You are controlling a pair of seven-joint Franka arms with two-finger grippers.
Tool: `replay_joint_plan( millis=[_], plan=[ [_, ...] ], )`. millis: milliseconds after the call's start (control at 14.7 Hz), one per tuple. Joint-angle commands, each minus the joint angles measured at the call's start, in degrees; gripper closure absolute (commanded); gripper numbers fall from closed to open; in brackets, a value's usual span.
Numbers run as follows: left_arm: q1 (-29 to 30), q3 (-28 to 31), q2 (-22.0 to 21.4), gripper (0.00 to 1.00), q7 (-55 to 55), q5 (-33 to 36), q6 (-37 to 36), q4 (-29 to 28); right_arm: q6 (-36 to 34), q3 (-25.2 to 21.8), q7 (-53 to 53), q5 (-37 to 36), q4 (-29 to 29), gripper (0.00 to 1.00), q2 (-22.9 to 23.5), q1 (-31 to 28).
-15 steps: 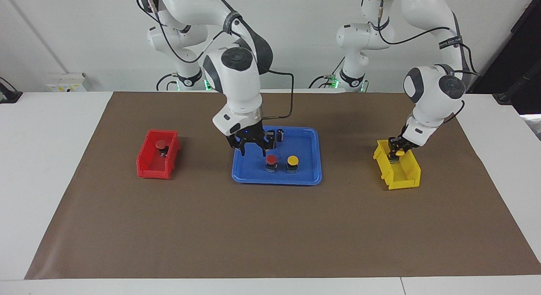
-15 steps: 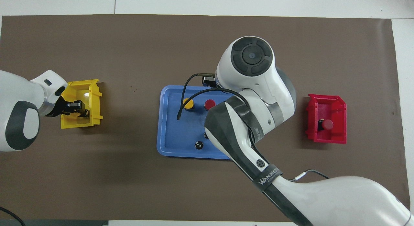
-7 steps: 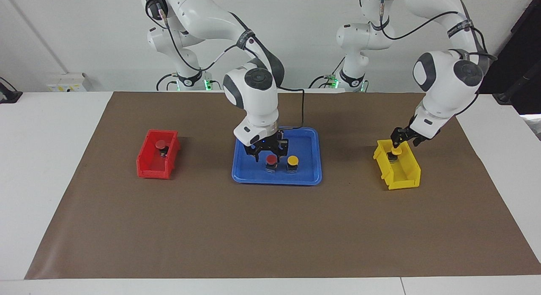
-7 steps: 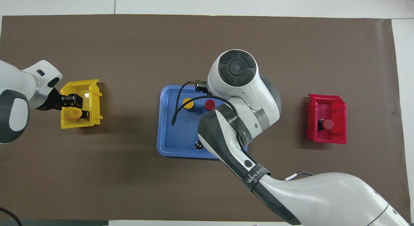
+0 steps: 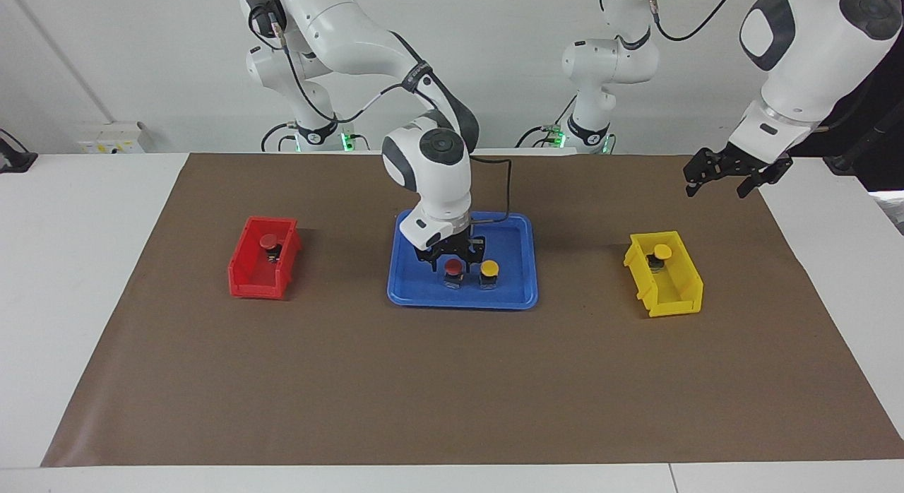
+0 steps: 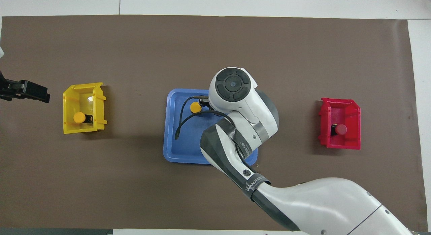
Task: Sort red and yellow buttons by color
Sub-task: 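Drop red button in red bin while the left gripper reaches yellow button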
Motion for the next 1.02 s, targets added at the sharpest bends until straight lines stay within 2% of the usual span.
replay_joint_plan(
  millis=[0, 136, 204, 272, 340, 409, 545, 749, 885, 953],
  plan=[
    [-0.27, -0.04, 1.00, 0.00, 1.88, 0.58, -3.21, 3.88, 2.60, -0.04, 1.22, -1.37, -3.27, 0.27, -1.56, 0.16],
    [-0.36, -0.22, 0.83, 0.00, 1.44, 0.58, -1.73, 3.01, 2.60, -0.04, 1.22, -1.55, -3.53, 0.29, -1.47, 0.16],
    [-0.45, -0.30, 0.30, 0.00, 0.13, 0.58, 1.50, 0.74, 2.60, -0.04, 1.22, -1.99, -3.62, 0.34, -1.47, 0.16],
    [-1.67, -0.31, -0.49, 0.00, -2.93, 0.58, 4.84, -1.98, 2.60, -0.04, 1.22, -2.08, -3.80, 0.42, -1.47, 0.25],
    [-3.42, -0.22, -0.58, 0.00, -5.65, 0.67, 6.96, -3.66, 2.60, -0.04, 1.14, -2.08, -3.63, 0.54, -1.47, 0.16],
    [-3.78, -0.30, -0.32, 0.00, -6.29, 0.58, 7.68, -3.94, 2.69, -0.04, 1.13, -2.08, -3.36, 0.66, -1.29, 0.16],
    [-4.05, -0.57, 0.29, 0.00, -6.65, 0.50, 9.08, -4.55, 2.51, -0.04, 1.22, -2.08, -2.40, 0.82, -1.20, 0.16],
    [-7.02, -0.57, 0.65, 0.00, -7.00, -3.18, 16.10, -9.72, -4.92, -0.30, -0.79, -2.16, 4.35, 0.84, -1.73, -1.68],
    [-12.63, -0.48, 3.97, 0.00, -13.98, -3.55, 21.98, -11.76, -9.77, -0.39, -7.80, -2.08, 3.33, 0.84, -7.76, -7.20],
    [-15.36, -0.48, 6.16, 0.00, -18.73, -3.55, 24.45, -11.76, -11.36, -0.30, -11.14, -1.90, 0.88, 0.84, -11.27, -10.53]
  ],
)
